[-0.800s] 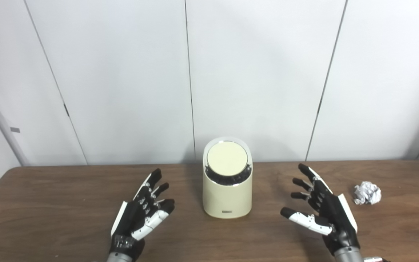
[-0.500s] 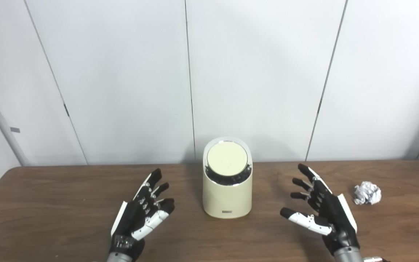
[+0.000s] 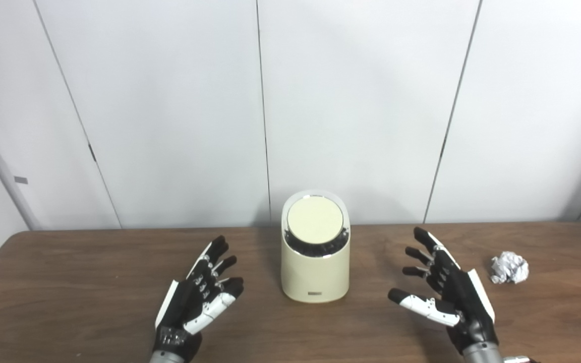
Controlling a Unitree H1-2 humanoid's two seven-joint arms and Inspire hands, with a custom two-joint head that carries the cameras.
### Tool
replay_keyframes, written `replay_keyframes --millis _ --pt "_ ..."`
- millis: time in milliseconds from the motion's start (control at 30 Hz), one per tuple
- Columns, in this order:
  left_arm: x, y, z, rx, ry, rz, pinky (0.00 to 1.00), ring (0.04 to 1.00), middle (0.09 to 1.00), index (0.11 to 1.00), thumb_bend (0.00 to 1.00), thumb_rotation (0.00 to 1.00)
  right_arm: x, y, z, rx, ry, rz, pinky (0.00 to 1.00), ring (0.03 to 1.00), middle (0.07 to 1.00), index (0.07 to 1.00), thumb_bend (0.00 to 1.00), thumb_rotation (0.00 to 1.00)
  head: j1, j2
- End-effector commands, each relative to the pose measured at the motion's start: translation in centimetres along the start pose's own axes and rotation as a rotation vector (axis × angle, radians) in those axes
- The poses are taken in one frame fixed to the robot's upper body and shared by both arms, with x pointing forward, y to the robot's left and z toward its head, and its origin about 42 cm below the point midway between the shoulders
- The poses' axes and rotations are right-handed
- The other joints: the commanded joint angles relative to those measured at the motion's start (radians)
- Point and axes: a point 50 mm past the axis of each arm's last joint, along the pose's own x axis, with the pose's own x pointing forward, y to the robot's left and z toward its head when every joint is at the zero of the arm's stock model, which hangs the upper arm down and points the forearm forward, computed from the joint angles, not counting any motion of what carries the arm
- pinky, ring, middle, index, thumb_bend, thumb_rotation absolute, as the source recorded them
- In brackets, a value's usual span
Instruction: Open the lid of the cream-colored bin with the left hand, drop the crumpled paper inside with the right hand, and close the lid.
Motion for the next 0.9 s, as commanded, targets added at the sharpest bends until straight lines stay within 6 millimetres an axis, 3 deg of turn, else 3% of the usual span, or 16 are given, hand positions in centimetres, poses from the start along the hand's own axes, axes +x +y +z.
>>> replay_keyframes --millis 0,567,700,867 --pt "1.4 0.0 1.8 0.009 -0.083 -0.015 0.74 0.907 0.962 1.000 0.80 0.37 1.0 0.0 1.7 0.000 -0.090 0.004 0.68 0.837 0.928 0.890 0.87 0.26 -0.001 0.001" --pt "1.5 -0.2 1.8 0.009 -0.086 -0.017 0.73 0.910 0.962 1.000 0.78 0.35 1.1 0.1 1.6 0.007 -0.079 0.003 0.67 0.837 0.925 0.878 0.88 0.27 -0.004 -0.002" --pt "2.0 -0.4 2.3 0.096 -0.089 0.017 0.70 0.880 0.941 1.000 0.77 0.38 1.3 0.2 1.6 0.000 -0.078 0.010 0.67 0.840 0.925 0.878 0.87 0.27 -0.003 -0.011" --pt "3.6 -1.0 3.9 0.205 -0.123 0.086 0.79 0.870 0.906 0.969 0.76 0.40 1.5 0.3 1.3 -0.013 -0.078 0.018 0.67 0.835 0.926 0.883 0.87 0.29 0.006 -0.023"
